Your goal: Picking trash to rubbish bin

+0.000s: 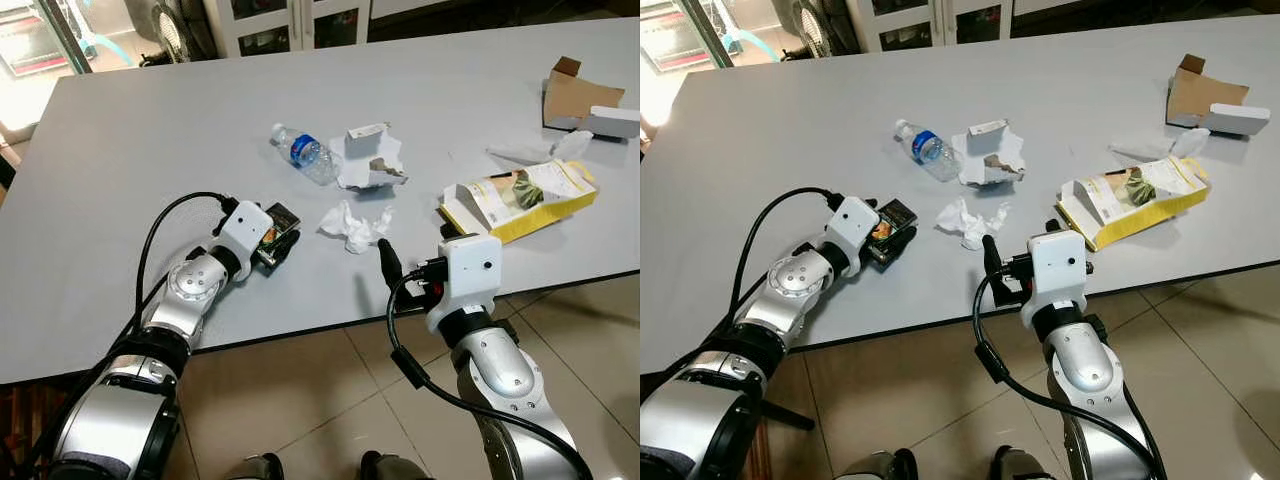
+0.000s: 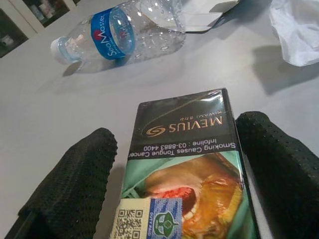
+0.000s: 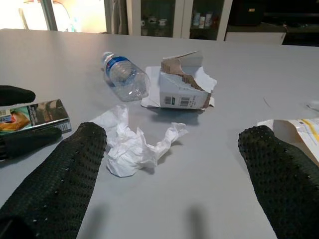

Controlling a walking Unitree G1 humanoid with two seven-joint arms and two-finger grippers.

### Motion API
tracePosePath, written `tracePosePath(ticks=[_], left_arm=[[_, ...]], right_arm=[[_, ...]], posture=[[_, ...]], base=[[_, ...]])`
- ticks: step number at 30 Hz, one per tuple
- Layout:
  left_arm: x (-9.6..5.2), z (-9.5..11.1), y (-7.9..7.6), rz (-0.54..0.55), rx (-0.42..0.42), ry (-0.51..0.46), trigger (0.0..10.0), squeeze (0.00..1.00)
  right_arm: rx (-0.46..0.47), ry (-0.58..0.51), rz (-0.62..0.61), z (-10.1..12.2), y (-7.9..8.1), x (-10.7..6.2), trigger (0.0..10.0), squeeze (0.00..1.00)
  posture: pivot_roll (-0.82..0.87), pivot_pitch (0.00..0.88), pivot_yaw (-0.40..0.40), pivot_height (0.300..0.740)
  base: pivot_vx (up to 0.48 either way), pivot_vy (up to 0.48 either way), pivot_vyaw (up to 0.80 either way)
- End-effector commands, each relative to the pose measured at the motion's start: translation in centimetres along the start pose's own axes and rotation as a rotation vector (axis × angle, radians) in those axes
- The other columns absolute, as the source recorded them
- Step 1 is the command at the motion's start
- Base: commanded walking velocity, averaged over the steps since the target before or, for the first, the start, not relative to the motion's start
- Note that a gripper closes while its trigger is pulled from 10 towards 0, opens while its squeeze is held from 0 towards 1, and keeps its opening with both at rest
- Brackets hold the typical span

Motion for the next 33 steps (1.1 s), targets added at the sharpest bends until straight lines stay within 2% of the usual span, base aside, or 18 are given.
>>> tracePosePath(ticks=[1, 3, 5, 15, 16, 17, 18, 19, 20, 21, 23, 29, 30, 31, 33], left_arm=[[-0.6, -1.9, -0.8, -0.040, 0.005, 0.101, 10.0, 0.00], [-0.7, -2.0, -0.8, -0.045, 0.011, 0.108, 10.0, 0.00], [-0.9, -2.8, -1.3, -0.076, 0.034, 0.158, 10.0, 0.00], [-1.8, -4.5, -3.3, -0.200, 0.030, 0.232, 10.0, 0.00], [-1.9, -4.6, -3.4, -0.205, 0.025, 0.239, 6.9, 0.00], [-2.0, -4.8, -3.5, -0.213, 0.023, 0.248, 4.5, 0.00], [-2.1, -4.9, -3.7, -0.222, 0.022, 0.256, 4.4, 0.00], [-2.1, -5.0, -3.8, -0.226, 0.023, 0.261, 4.5, 0.00], [-2.2, -5.1, -3.8, -0.226, 0.021, 0.266, 6.2, 0.00], [-2.2, -5.2, -3.9, -0.226, 0.018, 0.274, 10.0, 0.00], [-2.2, -5.2, -3.8, -0.219, 0.019, 0.271, 10.0, 0.00], [-1.6, -4.4, -2.6, -0.108, -0.121, 0.232, 10.0, 0.00], [-1.6, -4.5, -2.8, -0.110, -0.161, 0.242, 10.0, 0.00], [-1.6, -4.5, -2.8, -0.110, -0.161, 0.242, 10.0, 0.00], [-1.9, -5.1, -3.7, -0.174, -0.198, 0.283, 10.0, 0.00]], right_arm=[[-0.003, -0.013, -0.009, 0.4, 0.1, -0.3, 10.0, 0.00], [-0.002, -0.012, -0.009, 0.3, 0.1, -0.3, 10.0, 0.00], [-0.002, -0.010, -0.002, 0.3, 0.3, -0.3, 10.0, 0.00], [-0.005, -0.013, 0.001, 0.3, 0.2, -0.1, 10.0, 0.00], [-0.005, -0.014, 0.001, 0.4, 0.2, -0.1, 10.0, 0.00], [-0.003, -0.014, 0.001, 0.3, 0.3, -0.1, 10.0, 0.00], [-0.002, -0.013, 0.001, 0.3, 0.3, -0.2, 10.0, 0.00], [-0.001, -0.013, 0.002, 0.3, 0.3, -0.2, 10.0, 0.00], [0.000, -0.012, 0.002, 0.3, 0.4, -0.2, 10.0, 0.00], [0.001, -0.011, 0.002, 0.3, 0.4, -0.2, 10.0, 0.00], [0.001, -0.011, 0.001, 0.3, 0.4, -0.2, 10.0, 0.00], [-0.001, -0.014, 0.003, 0.4, 0.3, 0.0, 10.0, 0.00], [-0.003, -0.016, 0.005, 0.5, 0.2, 0.1, 10.0, 0.00], [-0.003, -0.016, 0.005, 0.5, 0.2, 0.1, 10.0, 0.00], [-0.003, -0.017, 0.006, 0.5, 0.2, 0.1, 10.0, 0.00]], posture=[[-0.14, 0.168, 0.057, 0.740], [-0.14, 0.168, 0.057, 0.740], [-0.14, 0.163, 0.056, 0.740], [-0.14, 0.150, 0.059, 0.740], [-0.14, 0.150, 0.060, 0.740], [-0.14, 0.150, 0.060, 0.740], [-0.14, 0.150, 0.060, 0.740], [-0.14, 0.150, 0.060, 0.740], [-0.14, 0.150, 0.063, 0.740], [-0.14, 0.150, 0.063, 0.740], [-0.14, 0.151, 0.062, 0.740], [-0.13, 0.151, 0.056, 0.740], [-0.13, 0.151, 0.055, 0.740], [-0.13, 0.151, 0.055, 0.740], [-0.13, 0.151, 0.055, 0.740]], base=[[0.000, 0.000, 0.00], [0.000, 0.000, 0.00], [0.000, 0.000, 0.00], [0.000, 0.000, 0.00], [0.000, 0.000, 0.00], [0.000, 0.000, 0.00], [0.000, 0.000, 0.00], [0.000, 0.000, 0.00], [0.000, 0.000, 0.00], [0.000, 0.000, 0.00], [0.000, 0.000, 0.00], [0.000, 0.000, 0.00], [0.000, 0.000, 0.00], [0.000, 0.000, 0.00], [0.000, 0.000, 0.00]])
Point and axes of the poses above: a point about 5 cm out from each wrist's last joint towards the gripper, its own x axis pointing out of the wrist towards the gripper, its own z axis along the axis of the wrist's last joint, y = z × x, the point moved 1 cm from there along x, pointing out of the wrist towards the gripper, and after that the axes turned 13 degrees about x, right-handed, at the moved point
